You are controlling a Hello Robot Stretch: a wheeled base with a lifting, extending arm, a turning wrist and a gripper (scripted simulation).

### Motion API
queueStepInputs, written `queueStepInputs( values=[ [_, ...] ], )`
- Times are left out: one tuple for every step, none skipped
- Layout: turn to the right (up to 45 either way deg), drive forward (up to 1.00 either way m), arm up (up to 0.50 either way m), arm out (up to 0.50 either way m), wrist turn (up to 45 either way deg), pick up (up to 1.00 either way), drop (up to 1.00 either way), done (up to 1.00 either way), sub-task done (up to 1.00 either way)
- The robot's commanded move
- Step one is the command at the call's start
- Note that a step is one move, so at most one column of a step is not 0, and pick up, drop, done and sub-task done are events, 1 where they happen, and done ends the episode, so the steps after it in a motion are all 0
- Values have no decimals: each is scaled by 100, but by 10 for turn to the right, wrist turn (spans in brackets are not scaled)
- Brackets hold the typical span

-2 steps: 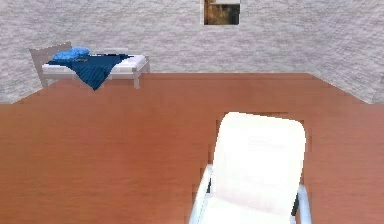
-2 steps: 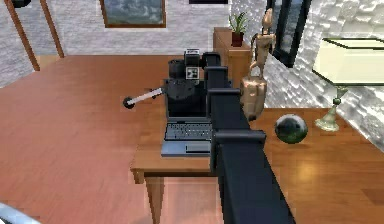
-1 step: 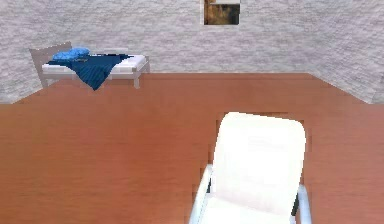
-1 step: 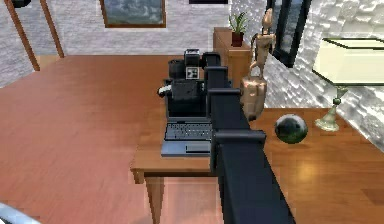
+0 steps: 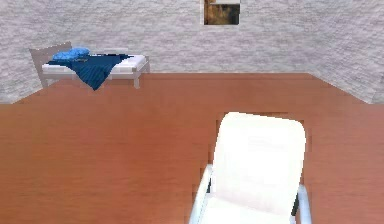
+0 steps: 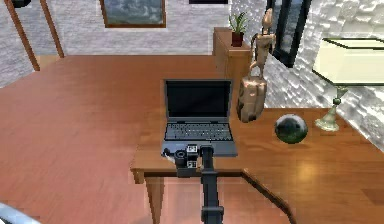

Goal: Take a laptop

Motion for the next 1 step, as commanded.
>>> queueStepInputs(
  values=[
    [0,0,0,0,0,100,0,0,0]
  ],
)
